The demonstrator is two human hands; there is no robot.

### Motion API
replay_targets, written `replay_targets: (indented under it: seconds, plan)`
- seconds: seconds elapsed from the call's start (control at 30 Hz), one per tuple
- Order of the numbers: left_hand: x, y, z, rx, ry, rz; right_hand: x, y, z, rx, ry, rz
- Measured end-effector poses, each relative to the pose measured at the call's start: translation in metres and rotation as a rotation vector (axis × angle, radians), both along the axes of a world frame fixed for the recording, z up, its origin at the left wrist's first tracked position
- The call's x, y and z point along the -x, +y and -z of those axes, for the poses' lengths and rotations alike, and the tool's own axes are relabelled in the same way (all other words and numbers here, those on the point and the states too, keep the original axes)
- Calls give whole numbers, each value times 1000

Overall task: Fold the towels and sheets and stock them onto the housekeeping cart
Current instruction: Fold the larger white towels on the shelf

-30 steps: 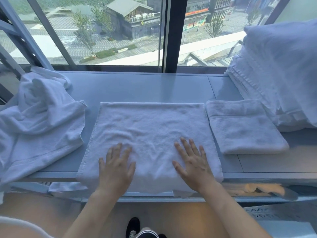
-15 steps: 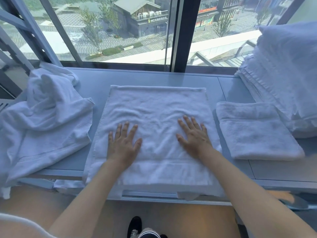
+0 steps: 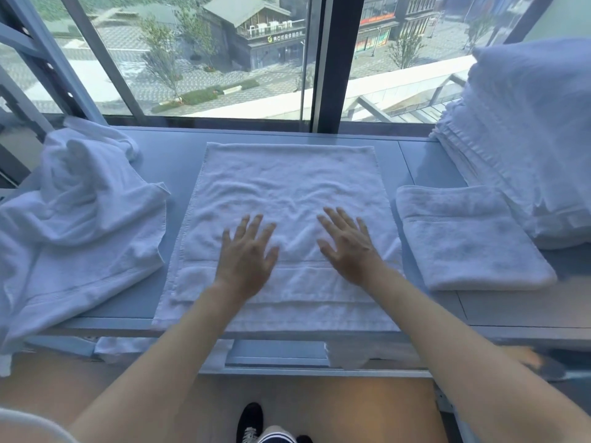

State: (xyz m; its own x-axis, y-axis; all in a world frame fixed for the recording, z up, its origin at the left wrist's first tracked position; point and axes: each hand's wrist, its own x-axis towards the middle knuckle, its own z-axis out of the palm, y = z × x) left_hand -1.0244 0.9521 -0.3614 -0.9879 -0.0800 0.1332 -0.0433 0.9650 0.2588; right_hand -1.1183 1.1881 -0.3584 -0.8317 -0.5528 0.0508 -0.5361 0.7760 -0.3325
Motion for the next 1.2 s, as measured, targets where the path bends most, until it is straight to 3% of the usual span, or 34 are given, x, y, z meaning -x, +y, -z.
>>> replay_targets:
  seconds: [0.13, 0.43, 0.67, 0.87, 1.03, 1.2]
  plan:
    - [-59, 38, 6, 7, -46, 212, -72, 12, 4, 51, -81, -168]
    - [-71, 25, -1, 50, -44, 272, -87, 34, 11, -35, 14, -243]
    - [-114, -58, 7, -74, 147, 30, -82, 105, 13, 161, 23, 34]
    - [-110, -69, -6, -158, 177, -2, -67, 103, -4, 150, 26, 71]
    - [-112, -79, -37, -164, 338, -25, -70, 101, -34, 279, 214, 112]
    - [-161, -75, -3, -195, 225, -65, -121, 108, -4, 273, -12, 87]
